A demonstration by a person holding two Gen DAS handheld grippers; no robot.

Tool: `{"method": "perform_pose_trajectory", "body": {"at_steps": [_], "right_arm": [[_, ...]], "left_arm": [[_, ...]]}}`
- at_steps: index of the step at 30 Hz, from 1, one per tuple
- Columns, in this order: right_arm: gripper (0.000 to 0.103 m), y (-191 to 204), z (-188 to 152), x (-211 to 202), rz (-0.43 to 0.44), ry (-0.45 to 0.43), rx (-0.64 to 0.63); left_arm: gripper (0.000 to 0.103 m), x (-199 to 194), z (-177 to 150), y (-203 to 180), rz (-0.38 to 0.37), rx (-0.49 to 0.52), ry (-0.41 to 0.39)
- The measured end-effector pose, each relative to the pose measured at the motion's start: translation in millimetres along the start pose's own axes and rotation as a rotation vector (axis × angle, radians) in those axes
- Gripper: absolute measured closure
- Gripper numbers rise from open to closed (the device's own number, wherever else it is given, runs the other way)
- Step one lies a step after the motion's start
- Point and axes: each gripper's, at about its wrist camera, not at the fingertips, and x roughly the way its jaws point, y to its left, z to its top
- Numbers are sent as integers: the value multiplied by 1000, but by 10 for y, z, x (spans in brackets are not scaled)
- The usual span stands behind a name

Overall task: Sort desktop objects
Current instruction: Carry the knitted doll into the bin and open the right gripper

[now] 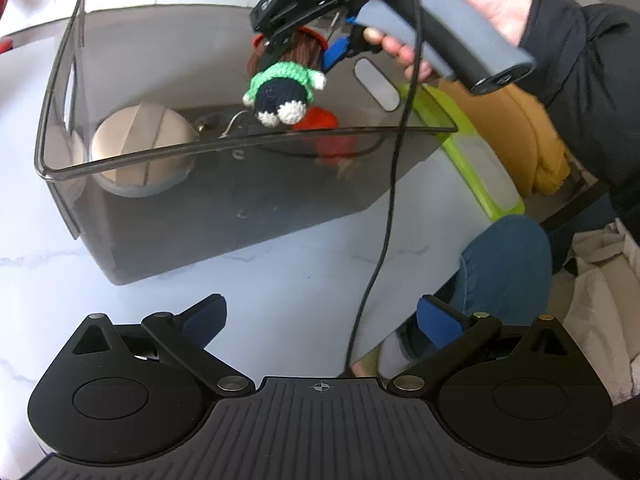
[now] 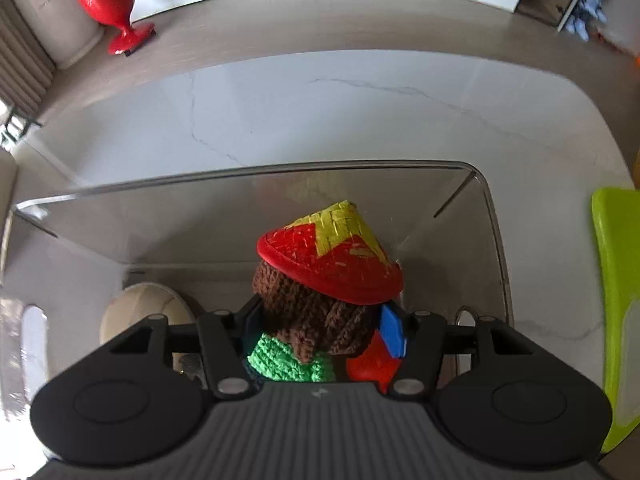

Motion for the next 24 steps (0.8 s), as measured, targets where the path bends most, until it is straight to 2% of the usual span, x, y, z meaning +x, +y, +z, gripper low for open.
{"method": "perform_pose_trajectory", "body": {"at_steps": [2,5,8,10,14,16,18,20,22,24], "right_arm": [[42,21,-14,27,0,-13,9],[42,-91,-25,80,45,3,86],[42,-74,-55,83,39,-14,50],[42,53,-98,-51,7,-74,-111],[42,385,-310,-373,-25,-227,-543],[42,608,-496,-391,-105,-321,-803],[42,787,-722,-283,-228,-373,-1061],[42,963,-842,-70,-329,-370,-1231],[42,1166,-945,135,-386,-352,-1345],[42,1246,-972,274,-381,-331,-1377]], "left_arm": [[0,12,-1,-28,-6,8,7],[0,45,-8,-55,-4,19,22],[0,48,-11,-47,-4,16,22],[0,46,-5,-28,-7,4,18],[0,66,10,9,-8,-16,20],[0,88,18,11,-6,-18,26],[0,99,21,12,-5,-17,31],[0,98,22,17,-5,-16,32],[0,89,24,23,-7,-16,30],[0,84,20,25,-8,-16,28]]}}
